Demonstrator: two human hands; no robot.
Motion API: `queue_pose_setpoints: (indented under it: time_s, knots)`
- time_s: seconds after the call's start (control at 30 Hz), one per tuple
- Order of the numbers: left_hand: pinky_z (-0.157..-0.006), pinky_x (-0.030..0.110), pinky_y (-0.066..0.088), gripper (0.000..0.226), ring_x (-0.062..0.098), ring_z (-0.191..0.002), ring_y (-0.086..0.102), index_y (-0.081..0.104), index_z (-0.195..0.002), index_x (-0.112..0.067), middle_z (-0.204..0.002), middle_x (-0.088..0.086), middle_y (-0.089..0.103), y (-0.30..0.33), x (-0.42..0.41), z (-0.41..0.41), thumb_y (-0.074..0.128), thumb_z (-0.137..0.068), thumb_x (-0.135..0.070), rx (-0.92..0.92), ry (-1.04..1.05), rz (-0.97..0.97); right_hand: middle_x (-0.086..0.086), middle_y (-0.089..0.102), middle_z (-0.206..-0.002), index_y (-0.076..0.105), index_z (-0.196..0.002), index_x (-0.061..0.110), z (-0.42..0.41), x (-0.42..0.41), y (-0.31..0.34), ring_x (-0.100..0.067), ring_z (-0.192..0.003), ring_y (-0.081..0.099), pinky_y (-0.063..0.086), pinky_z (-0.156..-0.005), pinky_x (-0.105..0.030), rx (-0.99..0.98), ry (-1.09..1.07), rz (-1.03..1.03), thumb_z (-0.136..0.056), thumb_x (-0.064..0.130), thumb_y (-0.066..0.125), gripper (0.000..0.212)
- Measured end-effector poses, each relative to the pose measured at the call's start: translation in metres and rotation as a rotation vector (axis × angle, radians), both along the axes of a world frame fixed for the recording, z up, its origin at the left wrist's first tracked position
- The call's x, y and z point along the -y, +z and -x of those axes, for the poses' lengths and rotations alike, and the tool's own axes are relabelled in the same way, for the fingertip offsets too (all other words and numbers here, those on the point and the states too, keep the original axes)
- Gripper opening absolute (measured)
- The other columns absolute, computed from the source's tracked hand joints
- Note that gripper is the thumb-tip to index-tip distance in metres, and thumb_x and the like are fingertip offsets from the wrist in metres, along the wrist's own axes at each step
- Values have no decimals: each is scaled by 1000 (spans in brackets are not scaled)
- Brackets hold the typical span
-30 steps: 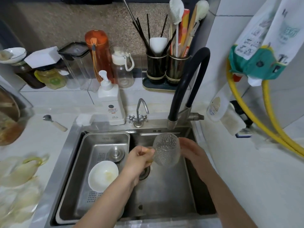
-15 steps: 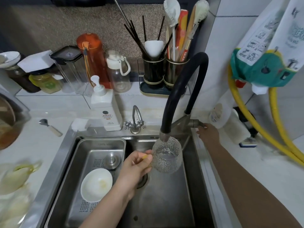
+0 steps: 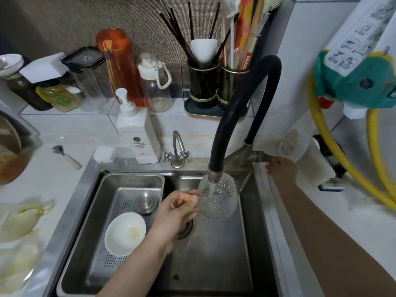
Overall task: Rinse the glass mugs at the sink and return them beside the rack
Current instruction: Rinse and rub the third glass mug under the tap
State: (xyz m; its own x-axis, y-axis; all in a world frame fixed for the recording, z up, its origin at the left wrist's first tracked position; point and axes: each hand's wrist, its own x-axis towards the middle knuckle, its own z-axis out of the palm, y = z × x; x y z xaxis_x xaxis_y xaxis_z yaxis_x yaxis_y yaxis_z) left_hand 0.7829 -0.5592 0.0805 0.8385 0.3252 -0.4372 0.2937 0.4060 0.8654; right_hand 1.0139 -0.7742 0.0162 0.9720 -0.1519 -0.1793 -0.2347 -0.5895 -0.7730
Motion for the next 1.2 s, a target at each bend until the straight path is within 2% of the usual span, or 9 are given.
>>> queue_pose_setpoints:
  time_s: [0.3,0.4,0.47,0.57,0.7,0.8,0.87,1.07,1.2]
  knots:
    - [-83,28,50,14,10,-99,62,57,-75,-7,-120,5,64,-12,-9,6,58,-89,-3,-20,23,-32,-5,63,-97,56,-109,4,100,-34,17,-24,-93,60,47,-86,-40,-9,61,-276,-93,13,56,19]
    - [-83,29,52,11,15,-100,63,56,-79,-4,-117,3,66,-16,-16,7,58,-89,-2,-29,34,-36,4,61,-123,51,-131,21,146,-43,22,-10,-116,58,45,-99,-29,-90,297,-542,-90,2,58,45]
    - [-84,30,51,10,19,-100,62,56,-80,-3,-115,3,66,-18,-20,8,57,-90,-2,-31,29,-35,12,54,-134,42,-138,30,164,-50,24,-2,-122,52,45,-98,-21,-145,567,-557,-86,9,65,61]
    - [-80,28,54,12,17,-92,64,56,-79,-5,-106,4,67,-17,-19,11,56,-91,-5,-29,-41,-69,19,52,-130,34,-135,42,177,-57,29,6,-119,51,45,-93,-14,-115,669,-554,-75,13,78,79]
    - [-80,26,55,8,14,-86,60,54,-91,-8,-94,9,60,-20,-20,21,60,-88,-3,-7,-199,-190,20,61,-117,47,-123,28,190,-54,27,1,-111,58,50,-86,-15,27,632,-523,-69,-7,78,71]
    - [-85,18,51,51,7,-102,59,49,-119,-21,-110,0,59,-17,-26,23,72,-78,-2,87,-342,-356,8,62,-120,49,-127,23,199,-63,33,-13,-114,60,52,-93,-29,87,622,-540,-69,2,83,71]
    - [-83,9,46,63,-6,-101,59,49,-119,-31,-110,-13,60,-13,-25,15,80,-70,-5,134,-406,-510,2,63,-120,51,-127,18,197,-70,40,-18,-113,61,52,-94,-33,97,621,-553,-69,7,83,67]
    - [-96,29,50,78,10,-109,61,55,-129,-27,-117,-2,64,-25,-16,8,81,-57,-45,118,-522,-675,-3,62,-113,49,-121,16,208,-56,40,-10,-103,64,55,-80,-22,119,485,-581,-60,40,86,76]
    - [-95,17,46,81,5,-110,56,48,-125,-38,-116,-1,56,-22,-30,20,73,-51,-57,141,-447,-675,11,64,-115,48,-123,25,211,-71,34,-9,-107,63,54,-81,-20,118,556,-514,-71,2,81,65]
